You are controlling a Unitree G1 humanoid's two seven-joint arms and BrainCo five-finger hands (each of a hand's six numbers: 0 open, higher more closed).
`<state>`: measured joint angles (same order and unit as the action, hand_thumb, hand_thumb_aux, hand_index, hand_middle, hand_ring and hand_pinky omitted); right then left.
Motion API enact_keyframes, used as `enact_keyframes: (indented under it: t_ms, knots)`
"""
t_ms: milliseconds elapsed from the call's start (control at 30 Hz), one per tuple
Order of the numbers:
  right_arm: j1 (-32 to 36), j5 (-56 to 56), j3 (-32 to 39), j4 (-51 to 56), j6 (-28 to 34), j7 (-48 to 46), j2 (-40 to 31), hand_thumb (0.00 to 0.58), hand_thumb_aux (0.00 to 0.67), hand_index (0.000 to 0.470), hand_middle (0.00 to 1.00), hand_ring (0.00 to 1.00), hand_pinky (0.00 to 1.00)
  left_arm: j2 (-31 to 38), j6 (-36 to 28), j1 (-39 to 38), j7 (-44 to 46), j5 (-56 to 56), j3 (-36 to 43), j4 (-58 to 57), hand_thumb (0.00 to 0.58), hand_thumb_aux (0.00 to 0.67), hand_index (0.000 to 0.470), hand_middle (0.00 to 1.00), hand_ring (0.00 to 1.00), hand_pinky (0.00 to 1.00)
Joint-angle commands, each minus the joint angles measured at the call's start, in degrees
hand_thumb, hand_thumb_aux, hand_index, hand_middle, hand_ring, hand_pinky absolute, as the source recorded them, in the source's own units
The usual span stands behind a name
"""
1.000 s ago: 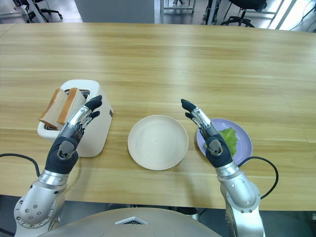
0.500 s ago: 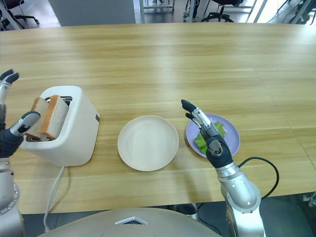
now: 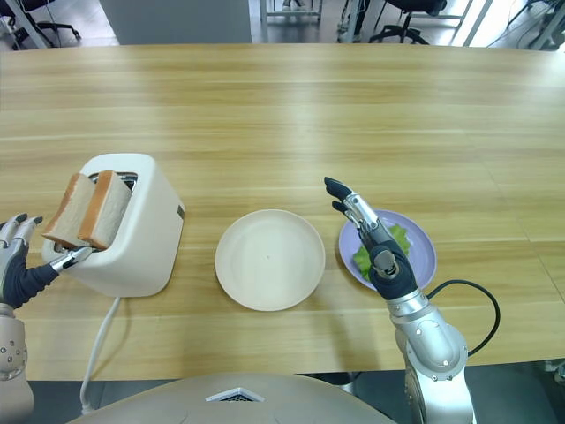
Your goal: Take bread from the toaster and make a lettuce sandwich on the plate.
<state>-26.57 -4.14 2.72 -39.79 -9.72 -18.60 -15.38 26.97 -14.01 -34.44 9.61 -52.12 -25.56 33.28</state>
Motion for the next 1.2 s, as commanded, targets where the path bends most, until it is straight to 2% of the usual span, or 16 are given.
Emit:
enact_keyframes:
  t_ms: [33, 200, 233, 300, 333, 367, 400, 433, 467, 567, 600, 667, 700, 833, 1067, 1200]
  knots:
    - [0.03, 0.21, -0.19, 0.33, 0.02, 0.02, -0.37, 0.000, 0.000, 0.000, 0.00, 0.00, 0.00, 0.22, -0.55, 0.25, 1.01, -0.54, 0.41, -1.66, 0.000, 0.000, 0.000, 0.00, 0.00, 0.00]
    - [0.29, 0.16, -0.11, 0.39, 0.06, -0.04, -0.39, 0.000, 0.000, 0.000, 0.00, 0.00, 0.00, 0.65, -0.20, 1.97, 0.04, -0.49, 0.78, -2.54, 0.000, 0.000, 0.000, 0.00, 0.00, 0.00]
    - [0.31, 0.14, -0.13, 0.40, 0.05, -0.06, -0.41, 0.000, 0.000, 0.000, 0.00, 0.00, 0.00, 0.74, -0.10, 2.58, -0.34, -0.40, 0.61, -2.53, 0.087, 0.053, 0.036, 0.00, 0.00, 0.00]
    - [0.30, 0.16, -0.20, 0.36, 0.07, -0.05, -0.43, 0.000, 0.000, 0.000, 0.00, 0.00, 0.00, 1.13, 0.05, 3.92, -0.61, -0.16, 0.38, -2.65, 0.116, 0.071, 0.049, 0.00, 0.00, 0.00]
    - [0.25, 0.18, -0.24, 0.34, 0.05, -0.02, -0.43, 0.000, 0.000, 0.000, 0.00, 0.00, 0.00, 1.41, 0.08, 4.50, -0.63, -0.40, 0.53, -2.85, 0.265, 0.176, 0.121, 0.00, 0.00, 0.00]
    - [0.27, 0.20, -0.26, 0.33, 0.03, 0.00, -0.43, 0.000, 0.000, 0.000, 0.00, 0.00, 0.00, 1.65, 0.16, 5.15, -0.59, -0.51, 0.82, -3.12, 0.436, 0.336, 0.231, 0.00, 0.00, 0.00]
    - [0.30, 0.21, -0.26, 0.29, 0.04, 0.00, -0.43, 0.000, 0.000, 0.000, 0.00, 0.00, 0.00, 1.81, 0.34, 5.73, -0.61, -0.45, 1.20, -3.36, 0.491, 0.407, 0.280, 0.00, 0.00, 0.00]
    - [0.38, 0.22, -0.24, 0.29, 0.07, 0.00, -0.43, 0.000, 0.000, 0.000, 0.00, 0.00, 0.00, 1.88, 0.42, 6.38, -0.70, -0.47, 1.61, -3.57, 0.491, 0.407, 0.280, 0.00, 0.00, 0.00]
    - [0.46, 0.23, -0.22, 0.29, 0.08, -0.01, -0.44, 0.000, 0.000, 0.000, 0.00, 0.00, 0.00, 1.91, 0.59, 7.02, -0.77, -0.43, 2.00, -3.79, 0.538, 0.489, 0.336, 0.00, 0.00, 0.00]
    - [0.57, 0.29, -0.13, 0.34, 0.06, -0.06, -0.46, 0.000, 0.000, 0.000, 0.00, 0.00, 0.00, 1.75, 0.96, 8.47, -0.99, -0.59, 3.35, -4.49, 0.552, 0.523, 0.359, 0.00, 0.00, 0.00]
    - [0.65, 0.30, -0.09, 0.39, 0.05, -0.09, -0.48, 0.000, 0.000, 0.000, 0.00, 0.00, 0.00, 1.61, 1.13, 8.85, -1.29, -0.56, 3.76, -4.63, 0.567, 0.570, 0.391, 0.00, 0.00, 0.00]
    - [0.80, 0.31, -0.01, 0.43, 0.06, -0.14, -0.52, 0.000, 0.000, 0.000, 0.00, 0.00, 0.00, 1.22, 1.46, 9.47, -1.58, -0.18, 4.64, -4.71, 0.570, 0.583, 0.400, 0.00, 0.00, 0.00]
    - [0.86, 0.30, 0.00, 0.45, 0.06, -0.17, -0.54, 0.000, 0.000, 0.000, 0.00, 0.00, 0.00, 0.97, 1.66, 9.67, -1.80, 0.07, 5.06, -4.56, 0.580, 0.670, 0.460, 0.00, 0.00, 0.00]
    - [0.80, 0.45, 0.08, 0.42, 0.03, -0.09, -0.55, 0.000, 0.000, 0.000, 0.00, 0.00, 0.00, -0.29, 2.80, 10.86, -2.97, 2.32, 6.21, -3.89, 0.580, 0.670, 0.460, 0.00, 0.00, 0.00]
    - [1.12, 2.71, -0.28, 1.10, -0.74, 0.35, -1.06, 0.000, 0.000, 0.000, 0.00, 0.00, 0.00, -5.08, 5.35, 17.91, -6.95, 16.30, 0.25, 1.17, 0.580, 0.670, 0.460, 0.00, 0.00, 0.00]
    - [2.21, 8.81, -2.07, 3.09, -1.05, 1.61, -2.63, 0.000, 0.000, 0.000, 0.00, 0.00, 0.00, -6.30, 6.36, 24.25, -9.36, 24.94, -5.51, 3.14, 0.580, 0.670, 0.460, 0.18, 0.18, 0.18]
